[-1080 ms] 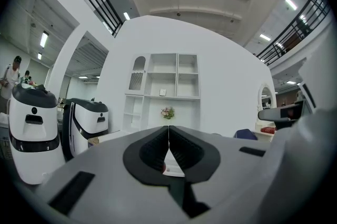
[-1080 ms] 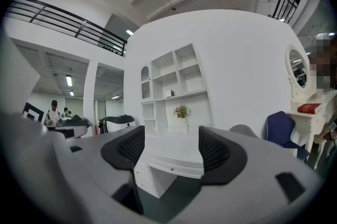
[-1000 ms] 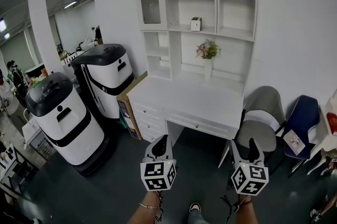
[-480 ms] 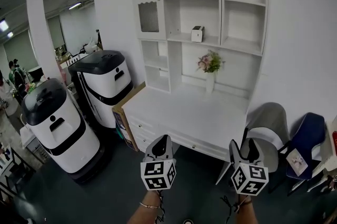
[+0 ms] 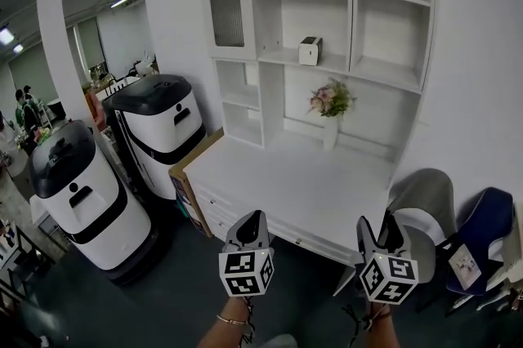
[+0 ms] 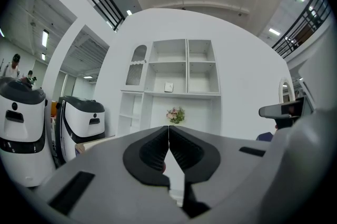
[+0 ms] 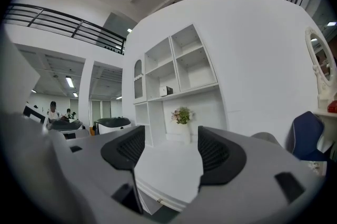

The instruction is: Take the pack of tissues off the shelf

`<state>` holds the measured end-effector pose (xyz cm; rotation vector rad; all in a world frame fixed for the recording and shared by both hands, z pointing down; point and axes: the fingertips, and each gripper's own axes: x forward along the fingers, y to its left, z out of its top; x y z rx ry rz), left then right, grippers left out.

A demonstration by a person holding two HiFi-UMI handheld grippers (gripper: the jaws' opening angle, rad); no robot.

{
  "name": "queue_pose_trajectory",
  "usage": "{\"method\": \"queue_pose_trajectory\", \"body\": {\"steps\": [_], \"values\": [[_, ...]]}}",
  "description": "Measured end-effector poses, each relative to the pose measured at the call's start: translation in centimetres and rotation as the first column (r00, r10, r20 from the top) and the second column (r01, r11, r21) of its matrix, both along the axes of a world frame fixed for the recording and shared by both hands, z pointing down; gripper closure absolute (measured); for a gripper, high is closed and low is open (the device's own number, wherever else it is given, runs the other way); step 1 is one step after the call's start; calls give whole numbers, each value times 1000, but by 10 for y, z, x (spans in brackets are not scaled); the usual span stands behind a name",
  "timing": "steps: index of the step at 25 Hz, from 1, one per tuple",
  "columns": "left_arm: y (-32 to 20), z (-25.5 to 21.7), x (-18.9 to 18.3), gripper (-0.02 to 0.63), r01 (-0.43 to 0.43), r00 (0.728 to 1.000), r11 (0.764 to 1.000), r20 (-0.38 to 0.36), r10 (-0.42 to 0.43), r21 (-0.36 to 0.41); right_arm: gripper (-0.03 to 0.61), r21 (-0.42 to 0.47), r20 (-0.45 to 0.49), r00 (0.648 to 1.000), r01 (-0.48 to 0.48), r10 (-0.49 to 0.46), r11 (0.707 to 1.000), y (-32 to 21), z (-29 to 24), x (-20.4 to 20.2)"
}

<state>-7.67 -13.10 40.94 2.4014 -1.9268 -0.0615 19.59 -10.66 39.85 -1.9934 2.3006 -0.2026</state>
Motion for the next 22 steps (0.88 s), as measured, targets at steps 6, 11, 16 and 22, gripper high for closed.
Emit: {"method": "queue_pose_trajectory", "body": {"steps": [6, 11, 16, 22], "values": [[-37, 1, 10, 595, -10, 1000, 1000, 8, 10, -6, 261, -11, 2, 1000, 15, -15, 1000, -34, 5, 0], [-80, -8, 16, 595, -21, 1000, 1000, 4, 21, 19, 259, 0, 2, 1000, 14, -14, 1000, -73, 2, 1], [-128, -22, 17, 595, -23, 1000, 999, 1, 23, 44, 258, 16, -20, 999, 27, -27, 999, -124, -12, -3], [-195, -37, 12, 595, -19, 1000, 998, 3, 19, 61, 253, 42, -27, 999, 20, -19, 999, -190, -31, -5]]}}
